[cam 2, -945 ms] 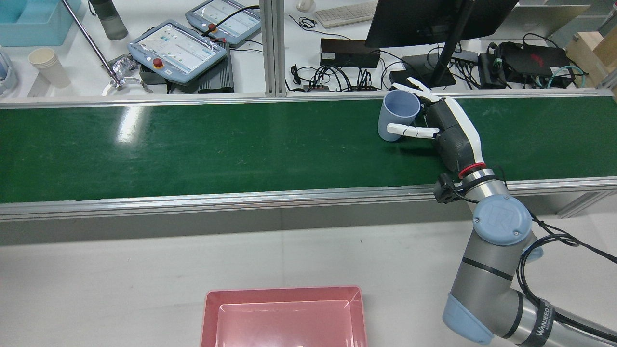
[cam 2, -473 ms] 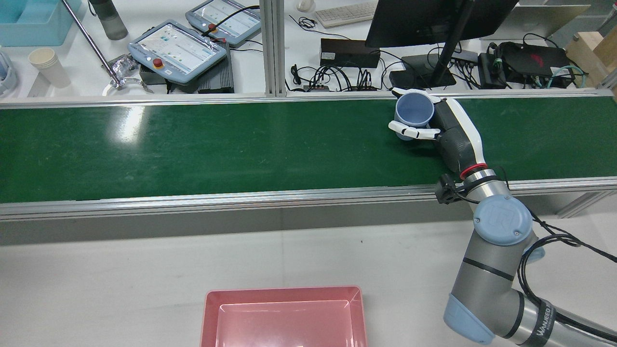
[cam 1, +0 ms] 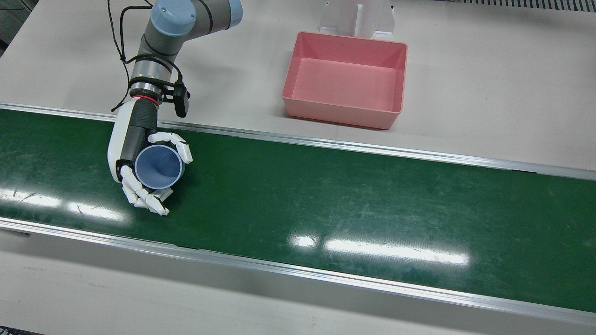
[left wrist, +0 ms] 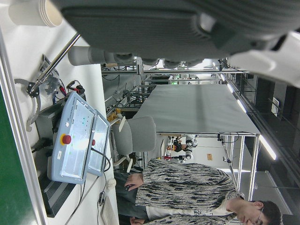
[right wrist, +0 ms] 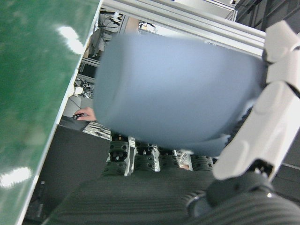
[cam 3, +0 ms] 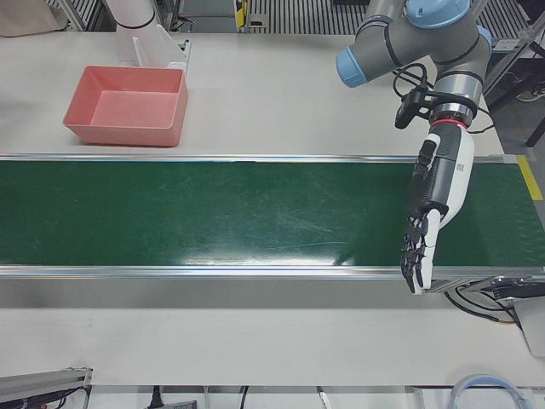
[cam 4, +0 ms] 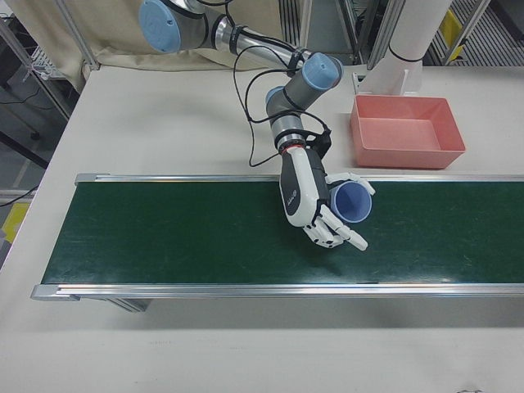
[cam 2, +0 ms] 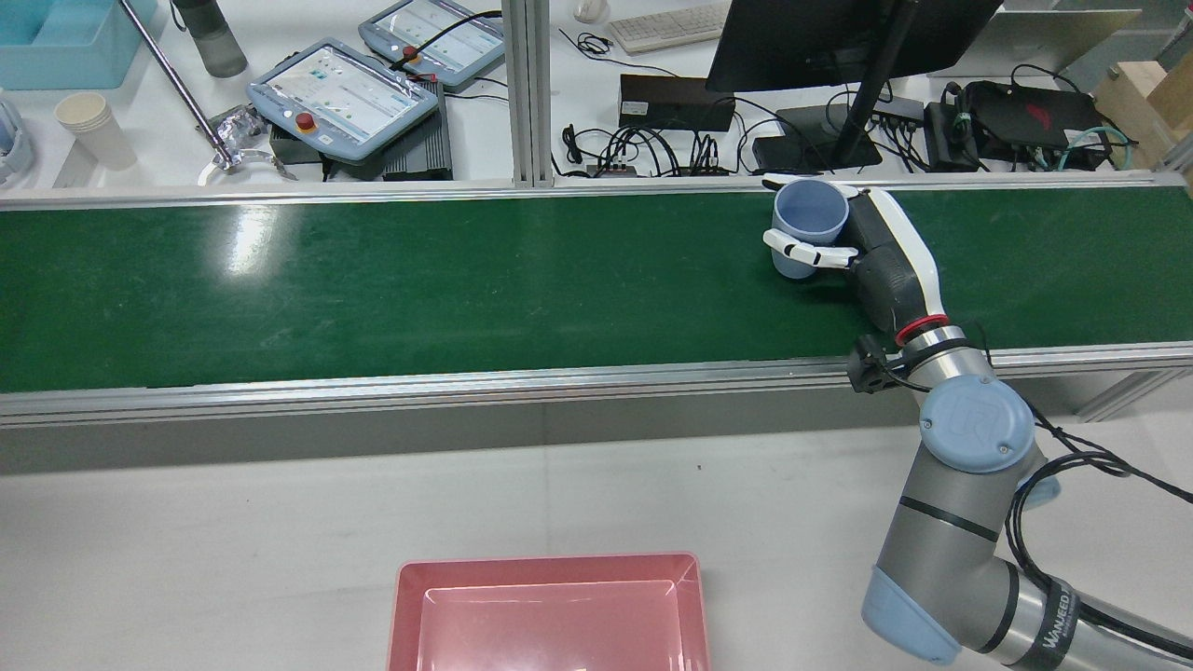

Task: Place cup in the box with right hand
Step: 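Lift the cup off the belt and lower it into the pink tray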

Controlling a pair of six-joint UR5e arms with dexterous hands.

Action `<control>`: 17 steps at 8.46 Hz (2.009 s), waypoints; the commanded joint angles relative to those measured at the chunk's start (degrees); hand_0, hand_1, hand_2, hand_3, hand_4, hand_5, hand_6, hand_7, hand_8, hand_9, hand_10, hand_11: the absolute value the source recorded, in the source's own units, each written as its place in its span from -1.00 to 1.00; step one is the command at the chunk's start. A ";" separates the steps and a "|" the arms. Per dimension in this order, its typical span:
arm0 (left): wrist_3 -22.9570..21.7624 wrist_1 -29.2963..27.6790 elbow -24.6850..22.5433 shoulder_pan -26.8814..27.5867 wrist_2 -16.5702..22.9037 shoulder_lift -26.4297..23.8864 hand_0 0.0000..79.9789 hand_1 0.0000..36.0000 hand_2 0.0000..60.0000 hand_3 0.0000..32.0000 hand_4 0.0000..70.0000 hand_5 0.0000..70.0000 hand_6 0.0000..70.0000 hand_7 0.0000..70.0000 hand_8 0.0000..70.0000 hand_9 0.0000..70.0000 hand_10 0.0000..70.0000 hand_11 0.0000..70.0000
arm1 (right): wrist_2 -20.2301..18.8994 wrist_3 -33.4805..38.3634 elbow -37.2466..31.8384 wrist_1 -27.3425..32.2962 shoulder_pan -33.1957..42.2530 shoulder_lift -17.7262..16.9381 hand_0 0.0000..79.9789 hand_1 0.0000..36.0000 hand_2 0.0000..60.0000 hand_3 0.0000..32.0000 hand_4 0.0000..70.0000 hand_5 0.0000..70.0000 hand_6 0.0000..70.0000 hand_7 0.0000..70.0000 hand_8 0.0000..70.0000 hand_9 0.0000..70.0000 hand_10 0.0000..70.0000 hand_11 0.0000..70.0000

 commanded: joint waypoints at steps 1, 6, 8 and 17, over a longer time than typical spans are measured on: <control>0.00 0.00 0.00 0.00 0.00 0.00 -1.00 -1.00 -1.00 -1.00 -1.00 -1.00 -1.00 -1.00 -1.00 -1.00 -1.00 -1.00 | -0.51 -8.03 14.56 -1.54 -0.81 -1.24 0.05 -0.37 -0.18 -1.00 -0.53 -0.79 -0.13 1.00 0.01 0.71 -0.29 0.05; 0.00 0.00 0.00 0.00 0.00 0.00 -1.00 -1.00 -1.00 -1.00 -1.00 -1.00 -1.00 -1.00 -1.00 -1.00 -1.00 -1.00 | 0.28 -30.86 26.81 -0.76 -25.30 4.13 0.07 -0.44 -0.32 -1.00 -0.36 -0.80 -0.13 1.00 0.01 0.70 -0.24 0.11; 0.00 0.00 0.00 0.00 0.00 0.00 -1.00 -1.00 -1.00 -1.00 -1.00 -1.00 -1.00 -1.00 -1.00 -1.00 -1.00 -1.00 | 0.28 -38.76 26.12 3.79 -32.43 4.13 0.10 -0.46 -0.48 -1.00 -0.51 -0.79 -0.16 1.00 -0.01 0.70 -0.23 0.13; 0.00 0.00 0.00 0.00 0.00 0.00 -1.00 -1.00 -1.00 -1.00 -1.00 -1.00 -1.00 -1.00 -1.00 -1.00 -1.00 -1.00 | 0.20 -22.58 26.73 3.90 -15.90 -2.45 0.06 -0.56 -0.88 -1.00 -0.39 -0.99 -0.85 -0.30 -1.00 -0.84 -1.00 -1.00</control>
